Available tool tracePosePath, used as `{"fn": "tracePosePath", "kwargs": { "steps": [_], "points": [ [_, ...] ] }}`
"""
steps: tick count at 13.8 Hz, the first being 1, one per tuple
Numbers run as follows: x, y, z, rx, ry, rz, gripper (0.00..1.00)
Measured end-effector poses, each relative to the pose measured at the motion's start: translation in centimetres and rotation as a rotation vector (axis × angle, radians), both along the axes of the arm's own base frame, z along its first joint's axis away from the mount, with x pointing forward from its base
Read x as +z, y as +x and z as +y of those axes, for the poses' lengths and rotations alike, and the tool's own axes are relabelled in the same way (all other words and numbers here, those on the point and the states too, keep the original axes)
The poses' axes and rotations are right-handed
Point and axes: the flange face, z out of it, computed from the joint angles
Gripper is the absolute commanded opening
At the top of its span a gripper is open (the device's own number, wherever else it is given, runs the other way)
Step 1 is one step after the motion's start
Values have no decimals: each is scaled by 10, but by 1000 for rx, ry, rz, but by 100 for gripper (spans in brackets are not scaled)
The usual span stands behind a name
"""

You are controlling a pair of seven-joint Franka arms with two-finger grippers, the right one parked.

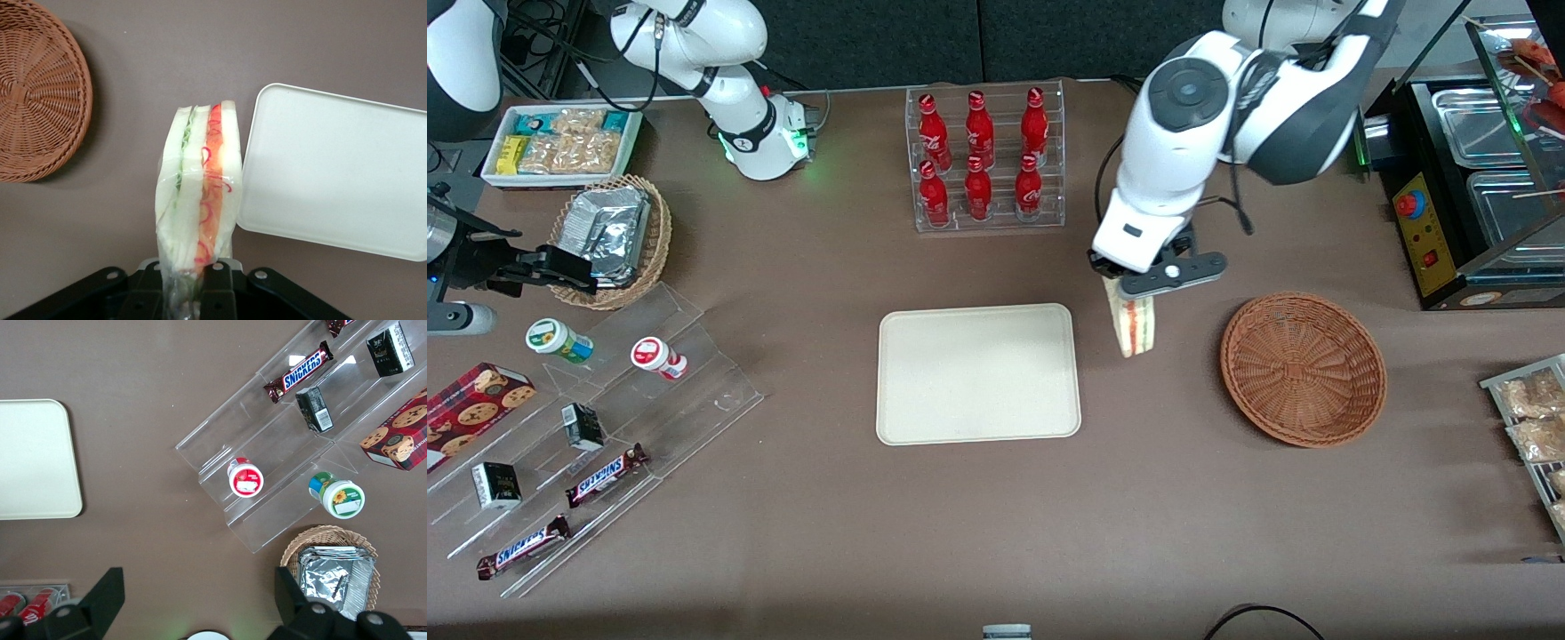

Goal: Place sandwich from basket to tray
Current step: 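Lift the sandwich and carry it over the white tray, then lower the sandwich upright onto the tray and open the left gripper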

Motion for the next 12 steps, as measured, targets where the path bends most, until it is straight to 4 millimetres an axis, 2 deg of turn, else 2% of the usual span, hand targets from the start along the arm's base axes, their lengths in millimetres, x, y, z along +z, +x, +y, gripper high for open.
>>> {"fn": "tracePosePath", "kwargs": {
  "steps": [4, 6, 9, 12],
  "points": [
    [-56, 1, -46, -19, -4, -33, 0],
    [-82, -7, -74, -76, -3, -28, 0],
    [-108, -6, -111, -93, -10, -42, 0],
    [-137, -3, -134, -88, -1, -67, 0]
  ]
}}
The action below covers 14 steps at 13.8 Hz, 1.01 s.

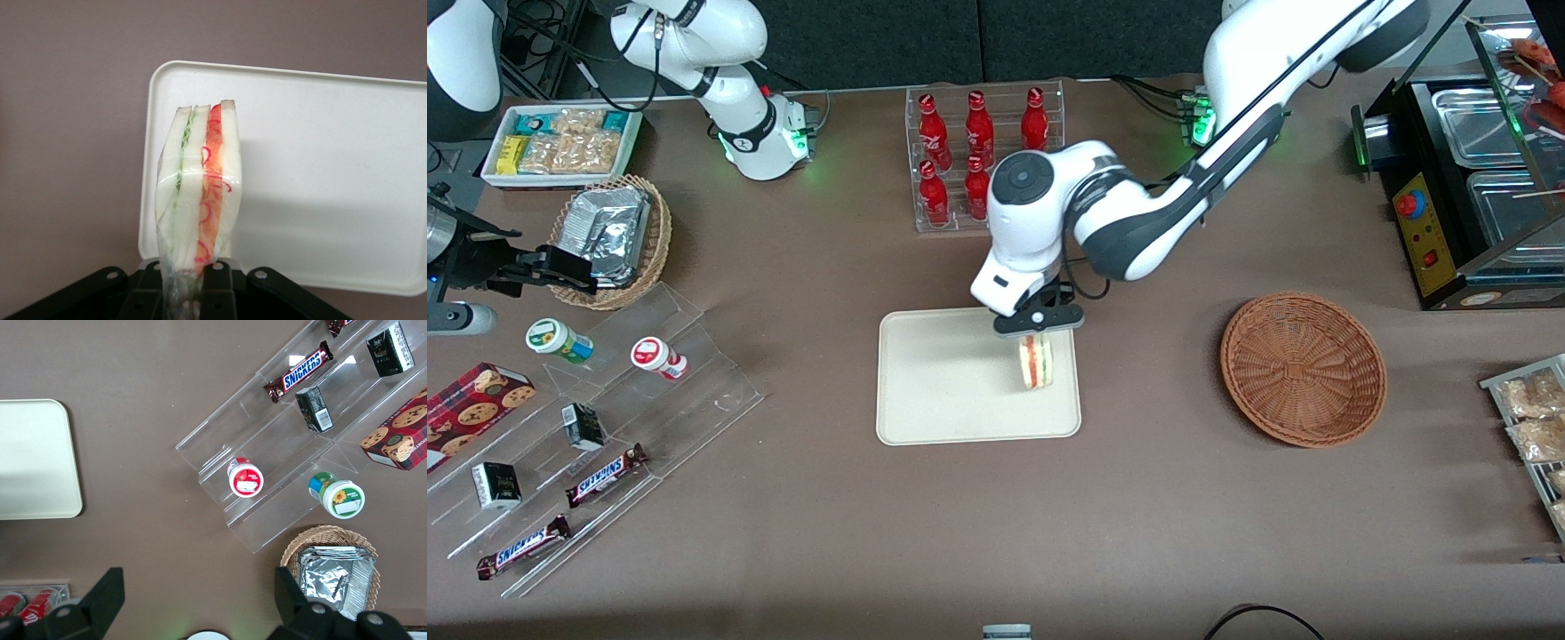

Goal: Place sandwich from basket to tray
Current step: 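Lower the sandwich upright onto the tray and open the left gripper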

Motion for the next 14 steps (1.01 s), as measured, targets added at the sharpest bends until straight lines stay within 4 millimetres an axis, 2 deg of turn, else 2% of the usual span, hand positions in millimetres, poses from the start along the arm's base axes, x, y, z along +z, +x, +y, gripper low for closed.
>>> {"fn": "tracePosePath", "kwargs": {
  "steps": [4, 8, 14],
  "points": [
    [-29, 3, -14, -26, -51, -11, 0],
    [-66, -7, -27, -59, -11, -22, 0],
    [-86, -13, -32, -80, -3, -15, 0]
  ]
}}
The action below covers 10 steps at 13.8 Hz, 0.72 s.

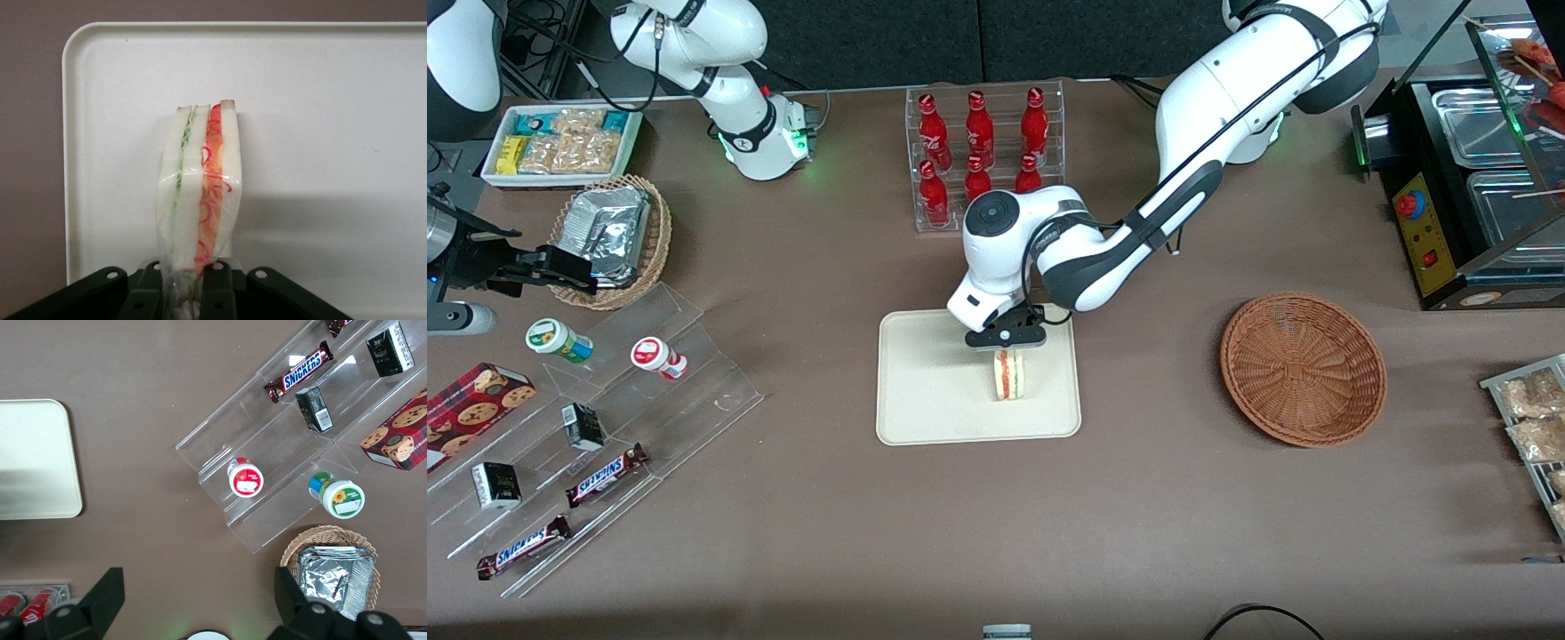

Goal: Place sandwich from basket to tray
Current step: 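Lower the sandwich upright onto the tray and open the left gripper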

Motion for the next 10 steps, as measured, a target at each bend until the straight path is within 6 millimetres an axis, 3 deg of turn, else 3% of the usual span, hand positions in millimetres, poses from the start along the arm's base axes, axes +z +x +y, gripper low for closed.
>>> {"fn": "tracePosePath", "kwargs": {
  "steps": [2, 3, 5, 6, 10],
  "points": [
    [-5, 0, 0, -1, 4, 6, 2],
    [-8, 0, 1, -6, 8, 3, 9],
    [-14, 0, 1, -17, 18, -3, 76],
    [-17, -1, 1, -19, 20, -2, 98],
    [-14, 3, 1, -13, 14, -7, 99]
  ]
}}
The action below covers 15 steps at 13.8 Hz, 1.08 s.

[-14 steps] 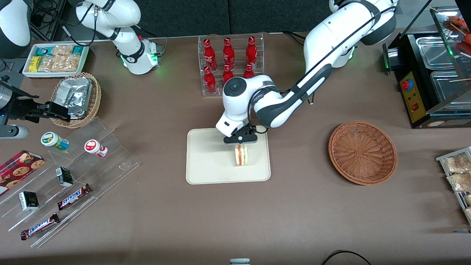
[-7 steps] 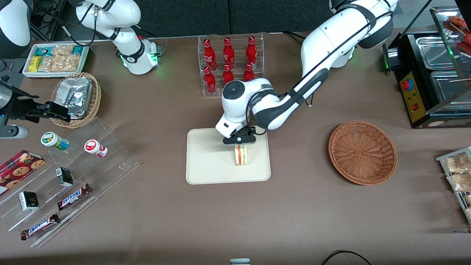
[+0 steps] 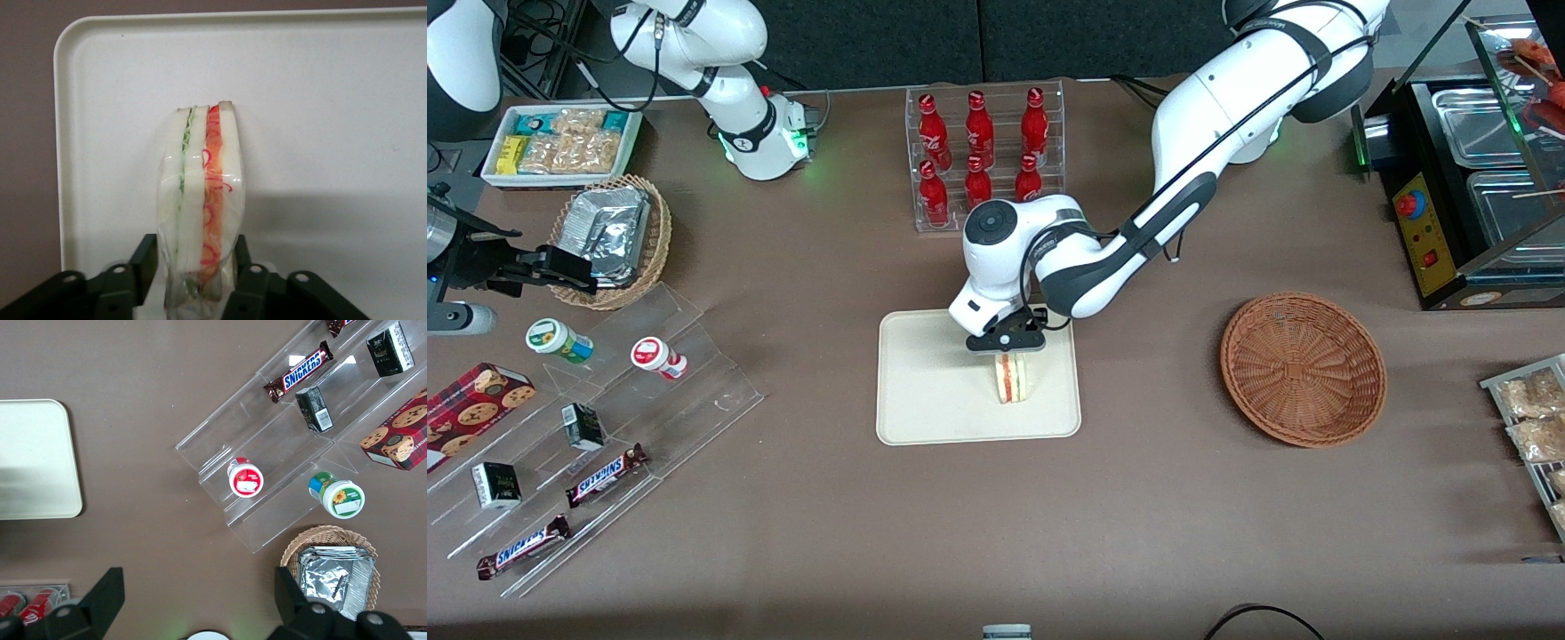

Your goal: Place sandwich from basket to tray

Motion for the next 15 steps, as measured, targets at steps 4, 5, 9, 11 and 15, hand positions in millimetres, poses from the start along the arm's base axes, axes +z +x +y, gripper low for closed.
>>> {"fn": "tracePosePath", "kwargs": {
  "steps": [4, 5, 9, 11, 15],
  "points": [
    [27, 22, 2, 88, 1, -27, 99],
    [39, 29, 4, 116, 7, -30, 99],
    [123, 54, 22, 247, -7, -21, 99],
    [168, 61, 42, 298, -2, -37, 100],
    [213, 64, 80, 366, 63, -39, 100]
  ]
}}
